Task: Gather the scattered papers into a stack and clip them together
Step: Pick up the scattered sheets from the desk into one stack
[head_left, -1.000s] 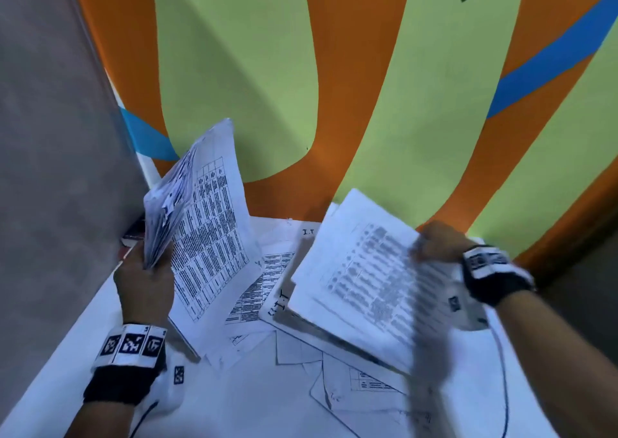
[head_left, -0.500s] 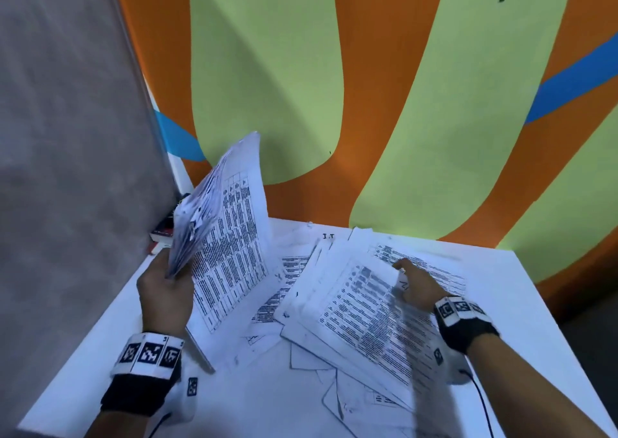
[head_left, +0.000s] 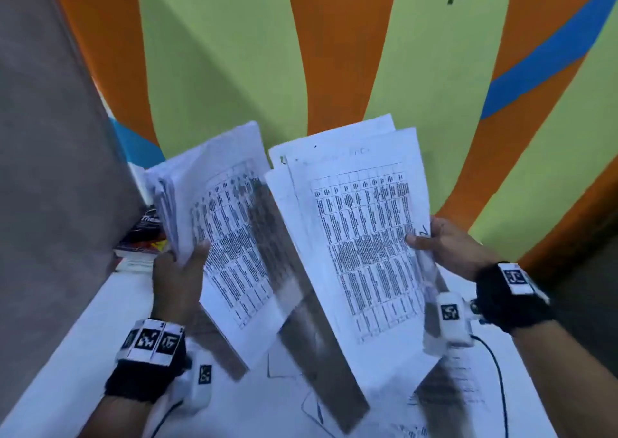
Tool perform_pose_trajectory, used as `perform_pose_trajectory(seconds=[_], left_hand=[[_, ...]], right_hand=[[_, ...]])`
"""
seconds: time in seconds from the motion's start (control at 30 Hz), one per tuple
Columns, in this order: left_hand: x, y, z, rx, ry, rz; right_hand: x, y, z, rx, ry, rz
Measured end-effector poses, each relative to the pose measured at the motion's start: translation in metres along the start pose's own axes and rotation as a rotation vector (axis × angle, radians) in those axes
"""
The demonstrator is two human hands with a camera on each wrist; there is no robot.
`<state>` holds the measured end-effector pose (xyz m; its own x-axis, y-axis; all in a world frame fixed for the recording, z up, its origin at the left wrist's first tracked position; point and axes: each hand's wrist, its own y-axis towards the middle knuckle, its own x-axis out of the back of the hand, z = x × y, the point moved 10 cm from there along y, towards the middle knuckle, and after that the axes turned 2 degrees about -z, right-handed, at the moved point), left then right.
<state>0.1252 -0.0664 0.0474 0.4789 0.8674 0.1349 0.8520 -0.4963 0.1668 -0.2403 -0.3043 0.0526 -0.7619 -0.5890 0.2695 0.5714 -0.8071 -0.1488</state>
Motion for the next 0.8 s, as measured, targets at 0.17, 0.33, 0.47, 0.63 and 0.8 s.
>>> perform_pose_trajectory(seconds=[0.17,0.33,0.47,0.63,0.8], left_hand=[[-0.066,-0.020,0.007,0.051,-0.018,0.303],[-0.096,-0.043,0.012,0.132,-0.078,0.466],[-0.097,-0.052,0.001,0.058,-0.042,0.480],[-0.095,-0.044,-0.014,-0.066,-0.003,0.466],[-0.098,-0.038,-0.031,-0.092,-0.050,0.505]], right_hand=[[-0.049,0.010,-0.031,-0.042,0.081,-0.022],[-0.072,0.007,-0.059,-0.113,0.114,-0.042],[-0.081,0.001,-0.072,-0.123,0.177,-0.104],[-0.083,-0.003,-0.040,0.027,0.053,-0.252],[-0.054,-0.019,0.052,0.388,0.060,-0.390]])
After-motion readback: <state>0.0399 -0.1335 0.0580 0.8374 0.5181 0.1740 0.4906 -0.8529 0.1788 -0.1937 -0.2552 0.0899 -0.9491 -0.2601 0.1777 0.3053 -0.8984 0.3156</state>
